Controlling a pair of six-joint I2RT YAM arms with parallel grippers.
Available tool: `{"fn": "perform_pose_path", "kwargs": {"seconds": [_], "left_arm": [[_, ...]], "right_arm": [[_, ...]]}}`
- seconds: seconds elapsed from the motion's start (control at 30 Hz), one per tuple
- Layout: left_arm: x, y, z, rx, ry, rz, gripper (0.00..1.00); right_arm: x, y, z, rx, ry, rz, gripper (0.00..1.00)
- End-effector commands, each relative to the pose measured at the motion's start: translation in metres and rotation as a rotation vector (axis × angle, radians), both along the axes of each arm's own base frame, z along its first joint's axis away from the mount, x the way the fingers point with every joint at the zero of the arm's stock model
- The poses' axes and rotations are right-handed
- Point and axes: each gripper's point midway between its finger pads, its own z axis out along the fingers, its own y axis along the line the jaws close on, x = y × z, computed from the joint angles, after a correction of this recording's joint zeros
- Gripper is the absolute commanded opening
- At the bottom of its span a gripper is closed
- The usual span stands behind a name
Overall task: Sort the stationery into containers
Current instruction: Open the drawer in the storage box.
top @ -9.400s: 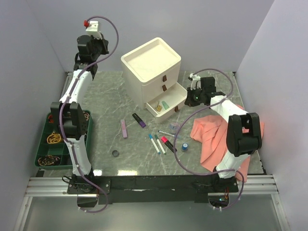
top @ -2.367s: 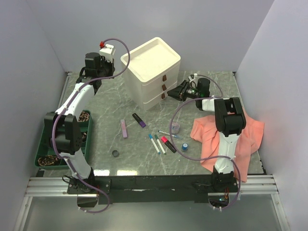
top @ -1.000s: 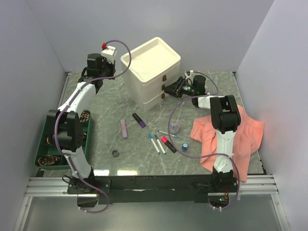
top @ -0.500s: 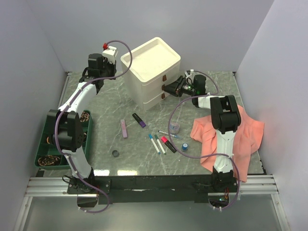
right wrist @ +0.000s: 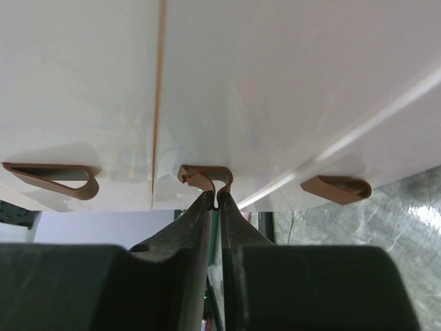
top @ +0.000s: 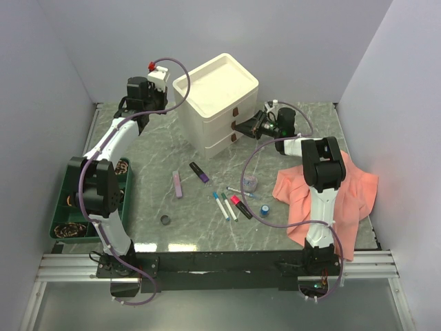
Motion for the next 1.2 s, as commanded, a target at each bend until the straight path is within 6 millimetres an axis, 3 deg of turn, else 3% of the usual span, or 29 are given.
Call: {"fn": "perform_pose_path", "kwargs": {"seconds": [0.0, 0.17, 0.4, 0.7, 1.17], "left_arm": [[0.008, -0.006, 0.023, -0.004, -0.069, -0.013, 0.01], [0.008, -0.006, 0.026, -0.007, -0.074, -0.015, 0.01], [0.008, -0.007, 0.027, -0.010, -0.078, -0.021, 0.01], [0.011, -0.013, 0.033, -0.034, -0.090, -0.040, 0.01], [0.019, -0.016, 0.040, -0.050, -0.110, -0.044, 0.01]], "right_arm": [[-0.008, 0.002, 0.049, 0.023, -0.141, 0.024, 0.11], [-0.014, -0.006, 0.055, 0.017, -0.161, 0.028, 0.00], [-0.028, -0.025, 0.063, 0.001, -0.173, 0.007, 0.00], [-0.040, -0.056, 0.059, -0.037, -0.155, -0.038, 0.00], [-0.069, -0.087, 0.060, -0.076, -0.159, -0.068, 0.00]]}}
